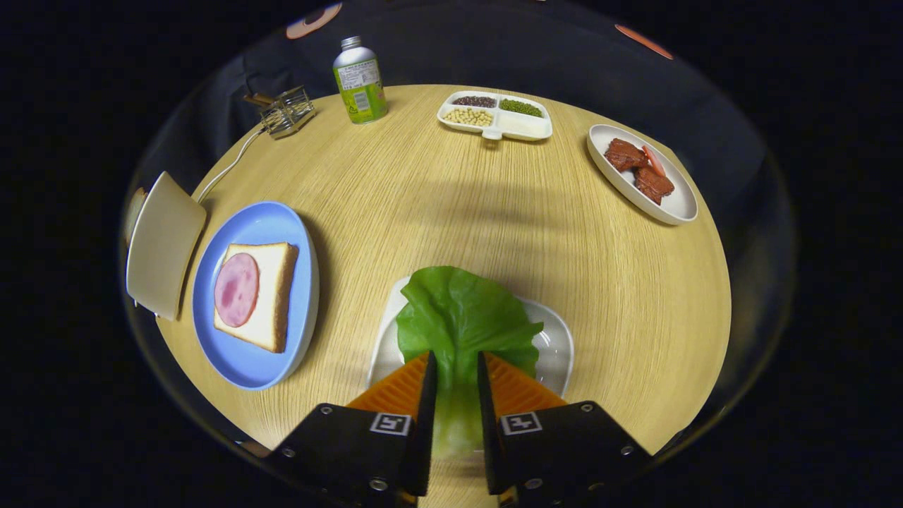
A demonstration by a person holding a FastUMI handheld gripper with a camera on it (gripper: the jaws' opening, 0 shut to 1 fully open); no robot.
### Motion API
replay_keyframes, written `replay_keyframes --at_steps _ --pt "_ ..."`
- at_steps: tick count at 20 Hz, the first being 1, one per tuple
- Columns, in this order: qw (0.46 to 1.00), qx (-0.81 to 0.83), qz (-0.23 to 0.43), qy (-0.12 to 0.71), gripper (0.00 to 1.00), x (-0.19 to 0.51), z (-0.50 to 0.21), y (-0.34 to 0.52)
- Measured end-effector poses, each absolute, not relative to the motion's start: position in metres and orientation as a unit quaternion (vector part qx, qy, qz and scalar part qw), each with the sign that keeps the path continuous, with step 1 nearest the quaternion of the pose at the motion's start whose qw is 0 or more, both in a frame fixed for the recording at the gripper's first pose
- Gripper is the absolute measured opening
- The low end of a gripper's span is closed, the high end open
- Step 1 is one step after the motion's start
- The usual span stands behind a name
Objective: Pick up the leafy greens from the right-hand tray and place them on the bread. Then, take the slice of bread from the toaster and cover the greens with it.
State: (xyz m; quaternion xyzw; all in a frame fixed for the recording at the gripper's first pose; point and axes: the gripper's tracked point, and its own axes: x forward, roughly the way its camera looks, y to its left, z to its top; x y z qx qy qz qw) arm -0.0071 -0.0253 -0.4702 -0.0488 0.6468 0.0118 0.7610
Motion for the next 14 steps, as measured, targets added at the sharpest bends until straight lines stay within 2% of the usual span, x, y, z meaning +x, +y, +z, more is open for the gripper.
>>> replay_keyframes --at_steps 2,4,8,14 --pt "0.763 -0.048 0.005 0.644 0.17 -0.006 -0.469 -0.027" --pt "0.765 -0.038 -0.003 0.643 0.07 -0.006 -0.469 -0.028" --pt "0.785 -0.032 0.003 0.619 0.02 0.004 -0.452 -0.02" --pt "0.809 -0.024 0.014 0.587 0.02 0.023 -0.415 0.004"
